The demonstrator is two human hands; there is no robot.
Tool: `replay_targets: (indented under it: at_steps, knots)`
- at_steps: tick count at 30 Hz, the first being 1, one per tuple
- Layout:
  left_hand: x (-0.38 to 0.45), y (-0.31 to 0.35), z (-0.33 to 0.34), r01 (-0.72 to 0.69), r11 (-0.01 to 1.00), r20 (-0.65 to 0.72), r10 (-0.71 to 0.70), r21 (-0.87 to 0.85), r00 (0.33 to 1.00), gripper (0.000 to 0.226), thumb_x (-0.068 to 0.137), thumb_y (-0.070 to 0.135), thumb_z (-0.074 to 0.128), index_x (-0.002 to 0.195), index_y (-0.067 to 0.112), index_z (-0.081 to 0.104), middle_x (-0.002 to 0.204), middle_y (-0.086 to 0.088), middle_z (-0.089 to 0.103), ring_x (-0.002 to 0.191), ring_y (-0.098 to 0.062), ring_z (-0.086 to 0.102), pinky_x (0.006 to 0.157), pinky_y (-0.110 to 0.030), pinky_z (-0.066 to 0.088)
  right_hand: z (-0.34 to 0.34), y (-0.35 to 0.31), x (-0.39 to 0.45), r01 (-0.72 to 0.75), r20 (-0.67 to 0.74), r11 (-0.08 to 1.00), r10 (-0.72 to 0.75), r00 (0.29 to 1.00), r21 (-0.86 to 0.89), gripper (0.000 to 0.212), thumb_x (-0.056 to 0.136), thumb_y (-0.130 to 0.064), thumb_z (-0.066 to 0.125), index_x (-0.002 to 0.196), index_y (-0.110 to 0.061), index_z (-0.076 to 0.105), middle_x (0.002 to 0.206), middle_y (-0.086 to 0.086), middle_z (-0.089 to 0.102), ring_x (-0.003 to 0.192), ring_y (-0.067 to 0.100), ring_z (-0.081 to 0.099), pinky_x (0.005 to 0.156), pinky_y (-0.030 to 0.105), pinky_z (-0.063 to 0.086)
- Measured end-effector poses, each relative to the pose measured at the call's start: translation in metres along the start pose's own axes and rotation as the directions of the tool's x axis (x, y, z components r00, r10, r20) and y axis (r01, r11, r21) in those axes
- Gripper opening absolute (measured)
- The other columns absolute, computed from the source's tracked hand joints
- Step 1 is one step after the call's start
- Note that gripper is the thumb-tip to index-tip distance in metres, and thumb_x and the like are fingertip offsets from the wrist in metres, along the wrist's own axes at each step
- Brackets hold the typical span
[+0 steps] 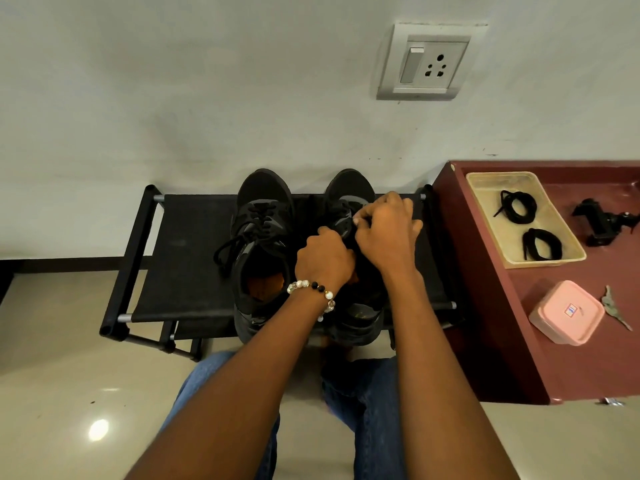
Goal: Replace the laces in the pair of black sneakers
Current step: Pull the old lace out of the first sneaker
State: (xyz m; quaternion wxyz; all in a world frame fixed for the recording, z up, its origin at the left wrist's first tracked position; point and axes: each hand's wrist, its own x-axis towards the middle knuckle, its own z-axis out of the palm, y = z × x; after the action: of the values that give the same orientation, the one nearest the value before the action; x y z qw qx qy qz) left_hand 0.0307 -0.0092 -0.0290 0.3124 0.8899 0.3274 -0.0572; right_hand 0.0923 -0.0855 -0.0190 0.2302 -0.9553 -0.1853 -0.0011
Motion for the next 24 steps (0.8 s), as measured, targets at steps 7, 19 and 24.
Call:
replay_targets:
  at_steps: [7,19,24]
  knots:
    - [0.0,0.0,0.0,-0.012,1.0,0.01,0.012,-0.018,1.0,0.039,0.094,0.028,0.052,0.123,0.001,0.047,0.12,-0.02,0.056,0.105,-0.041,0.057,0.067,-0.037,0.039,-0.019,0.003,0.006,-0.069,0.015,0.148,0.339,0.941,0.987,0.024,0.1,-0.005,0.042,0.085,-0.014,0.058,0.075,0.004,0.065,0.069,0.018,0.061,0.064,0.028,0.047]
    - [-0.001,0.002,0.0,0.011,1.0,-0.002,-0.011,-0.002,1.0,0.039,0.094,0.031,0.052,0.121,0.003,0.048,0.118,-0.019,0.057,0.102,-0.04,0.059,0.065,-0.036,0.04,0.004,0.012,0.005,0.109,0.012,0.99,-0.11,0.994,0.089,0.017,0.093,-0.024,0.061,0.1,-0.014,0.073,0.111,0.011,0.054,0.107,0.027,0.052,0.085,0.046,0.051]
    - [0.0,0.001,0.001,0.004,1.0,-0.005,-0.004,-0.007,1.0,0.037,0.095,0.03,0.052,0.119,0.003,0.048,0.116,-0.019,0.057,0.1,-0.039,0.059,0.064,-0.036,0.039,-0.002,0.0,-0.001,0.053,0.074,0.989,-0.043,0.996,-0.137,0.021,0.092,-0.02,0.059,0.111,-0.018,0.067,0.124,0.006,0.047,0.119,0.027,0.04,0.092,0.05,0.042]
